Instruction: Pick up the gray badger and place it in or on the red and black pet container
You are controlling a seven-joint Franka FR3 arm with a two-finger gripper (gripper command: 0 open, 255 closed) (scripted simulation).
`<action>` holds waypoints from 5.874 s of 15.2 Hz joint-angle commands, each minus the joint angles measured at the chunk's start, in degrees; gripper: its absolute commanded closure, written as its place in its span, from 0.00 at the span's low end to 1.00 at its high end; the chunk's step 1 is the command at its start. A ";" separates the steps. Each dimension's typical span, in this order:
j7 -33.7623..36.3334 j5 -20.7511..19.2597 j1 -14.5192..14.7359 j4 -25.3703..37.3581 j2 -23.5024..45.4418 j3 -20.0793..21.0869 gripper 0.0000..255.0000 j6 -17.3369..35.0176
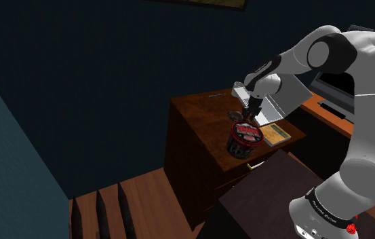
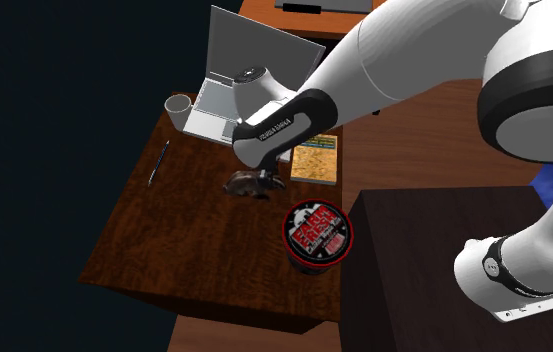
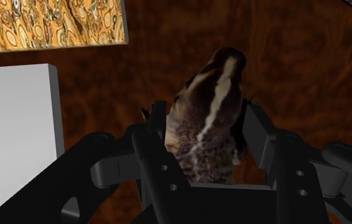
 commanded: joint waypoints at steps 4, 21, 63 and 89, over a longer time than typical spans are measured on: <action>0.66 -1.08 0.52 -0.21 -2.89 -0.87 1.00 -2.61; 3.20 -4.84 2.18 0.16 -12.12 -3.24 1.00 -11.79; 23.84 -17.84 9.71 -43.79 -58.62 1.70 1.00 -11.10; 21.61 -15.89 10.63 -47.35 -50.46 0.55 0.00 0.42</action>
